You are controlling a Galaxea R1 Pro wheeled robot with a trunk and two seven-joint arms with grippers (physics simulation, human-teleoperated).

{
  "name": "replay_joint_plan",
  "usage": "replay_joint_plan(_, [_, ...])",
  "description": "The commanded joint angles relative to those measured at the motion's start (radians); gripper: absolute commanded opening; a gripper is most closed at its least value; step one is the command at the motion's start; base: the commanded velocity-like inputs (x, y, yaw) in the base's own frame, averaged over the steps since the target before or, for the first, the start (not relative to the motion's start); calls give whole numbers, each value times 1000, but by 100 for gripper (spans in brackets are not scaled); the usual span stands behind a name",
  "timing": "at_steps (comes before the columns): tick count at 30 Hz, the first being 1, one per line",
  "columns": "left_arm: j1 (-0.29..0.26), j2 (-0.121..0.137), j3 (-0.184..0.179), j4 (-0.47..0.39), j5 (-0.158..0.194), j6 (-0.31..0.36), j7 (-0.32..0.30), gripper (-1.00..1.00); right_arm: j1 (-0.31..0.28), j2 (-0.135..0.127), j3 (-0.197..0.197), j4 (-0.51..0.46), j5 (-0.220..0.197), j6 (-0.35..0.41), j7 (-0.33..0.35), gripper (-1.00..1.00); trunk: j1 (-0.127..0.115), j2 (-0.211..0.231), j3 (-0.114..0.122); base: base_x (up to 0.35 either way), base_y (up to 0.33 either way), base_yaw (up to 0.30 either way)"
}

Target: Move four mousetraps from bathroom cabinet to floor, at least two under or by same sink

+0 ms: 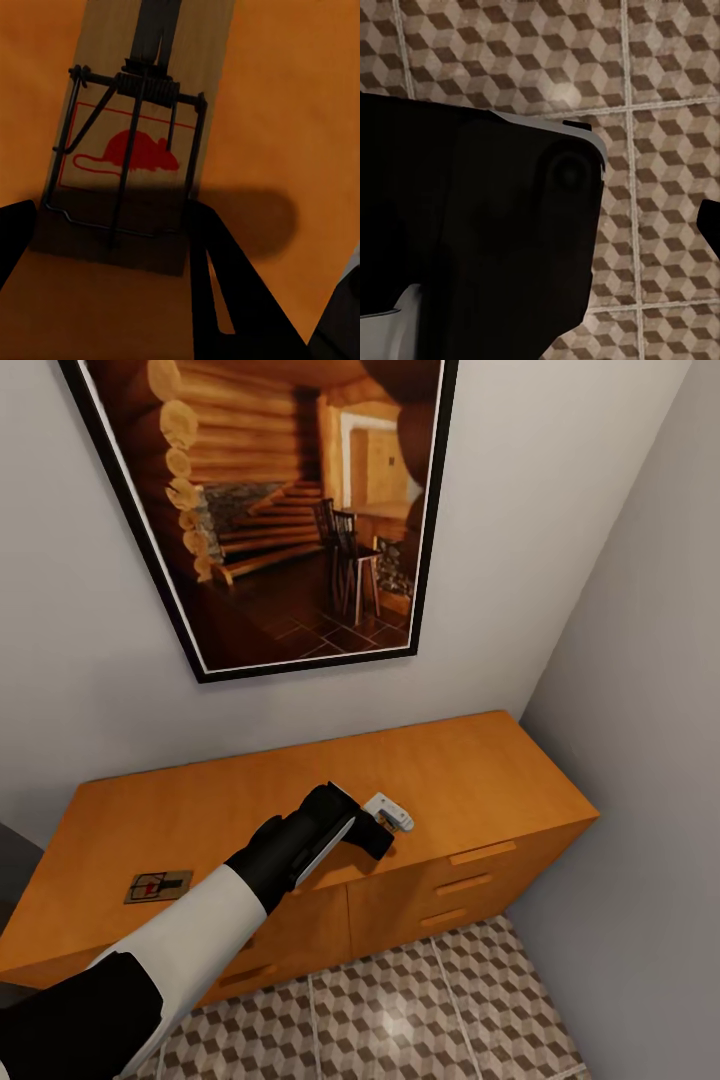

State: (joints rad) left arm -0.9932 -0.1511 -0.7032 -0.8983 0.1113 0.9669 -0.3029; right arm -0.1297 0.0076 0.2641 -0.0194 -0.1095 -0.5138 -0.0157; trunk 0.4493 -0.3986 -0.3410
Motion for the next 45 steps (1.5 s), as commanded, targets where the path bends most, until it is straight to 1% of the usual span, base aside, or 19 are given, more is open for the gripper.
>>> replay_joint_plan(1, [-1, 1, -2, 30, -2, 4, 4, -100, -1, 0, 9, 1, -10, -4, -1, 100, 1, -1, -2, 0, 0, 0])
replay_joint_plan(12, [-1, 0, -1, 19, -4, 4, 4, -100, -1, 0, 9, 1, -10, -3, -1, 100, 1, -1, -2, 0, 0, 0])
replay_joint_plan(15, [-1, 0, -1, 4, -4, 4, 5, -100, -1, 0, 9, 1, -10, -2, -1, 100, 1, -1, -2, 0, 0, 0])
replay_joint_plan(26, [-1, 1, 1, -143, -4, 15, 9, -100, -1, 2, 9, 1, -10, -2, -1, 100, 1, -1, -2, 0, 0, 0])
replay_joint_plan(45, [-1, 2, 15, -299, -6, 41, 13, -100, -1, 2, 9, 0, -10, -2, -1, 100, 1, -1, -2, 0, 0, 0])
